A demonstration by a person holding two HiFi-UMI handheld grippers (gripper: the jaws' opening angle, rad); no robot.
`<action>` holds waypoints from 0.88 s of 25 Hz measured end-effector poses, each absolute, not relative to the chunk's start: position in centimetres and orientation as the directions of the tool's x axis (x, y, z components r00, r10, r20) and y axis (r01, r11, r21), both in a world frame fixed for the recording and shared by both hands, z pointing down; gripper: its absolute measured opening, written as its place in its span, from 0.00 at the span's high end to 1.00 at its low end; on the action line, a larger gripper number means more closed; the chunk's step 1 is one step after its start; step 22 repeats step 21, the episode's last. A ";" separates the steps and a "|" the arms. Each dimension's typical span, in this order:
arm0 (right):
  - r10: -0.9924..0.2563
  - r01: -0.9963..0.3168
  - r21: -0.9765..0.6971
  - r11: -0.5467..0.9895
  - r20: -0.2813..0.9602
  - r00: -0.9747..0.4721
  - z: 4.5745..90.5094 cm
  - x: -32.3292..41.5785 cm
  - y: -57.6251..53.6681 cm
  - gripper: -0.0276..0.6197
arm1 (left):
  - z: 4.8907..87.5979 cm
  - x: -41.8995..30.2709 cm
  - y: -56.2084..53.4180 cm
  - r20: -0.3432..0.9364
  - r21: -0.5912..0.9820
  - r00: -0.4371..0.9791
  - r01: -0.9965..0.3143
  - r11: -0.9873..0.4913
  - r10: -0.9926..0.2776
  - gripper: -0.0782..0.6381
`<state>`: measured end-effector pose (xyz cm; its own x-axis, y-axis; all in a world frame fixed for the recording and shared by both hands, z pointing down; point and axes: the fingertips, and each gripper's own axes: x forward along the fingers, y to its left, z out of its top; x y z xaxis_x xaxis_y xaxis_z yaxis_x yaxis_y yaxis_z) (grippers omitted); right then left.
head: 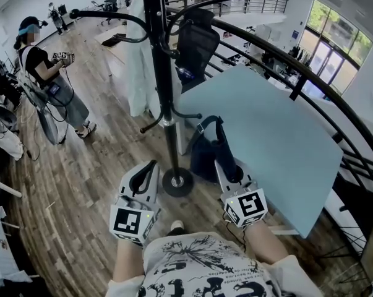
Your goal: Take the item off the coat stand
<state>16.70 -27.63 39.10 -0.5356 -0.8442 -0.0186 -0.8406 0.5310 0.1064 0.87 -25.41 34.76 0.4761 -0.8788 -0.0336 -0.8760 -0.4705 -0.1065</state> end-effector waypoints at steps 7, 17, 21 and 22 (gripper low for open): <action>-0.849 -0.845 0.101 0.525 -0.016 -0.529 38.9 16.2 -28.5 0.94 | 34.9 0.5 -26.1 -0.039 -0.102 0.486 -0.871 -0.481 -0.873 0.88; -0.860 -0.858 0.092 0.505 -0.024 -0.509 38.4 15.4 -29.7 0.94 | 35.3 -1.0 -27.3 -0.025 -0.101 0.497 -0.864 -0.492 -0.867 0.88; -0.859 -0.857 0.091 0.507 -0.022 -0.511 38.6 14.4 -30.3 0.94 | 35.1 -1.8 -28.0 -0.041 -0.090 0.498 -0.865 -0.494 -0.866 0.88; -0.859 -0.857 0.091 0.507 -0.022 -0.511 38.6 14.4 -30.3 0.94 | 35.1 -1.8 -28.0 -0.041 -0.090 0.498 -0.865 -0.494 -0.866 0.88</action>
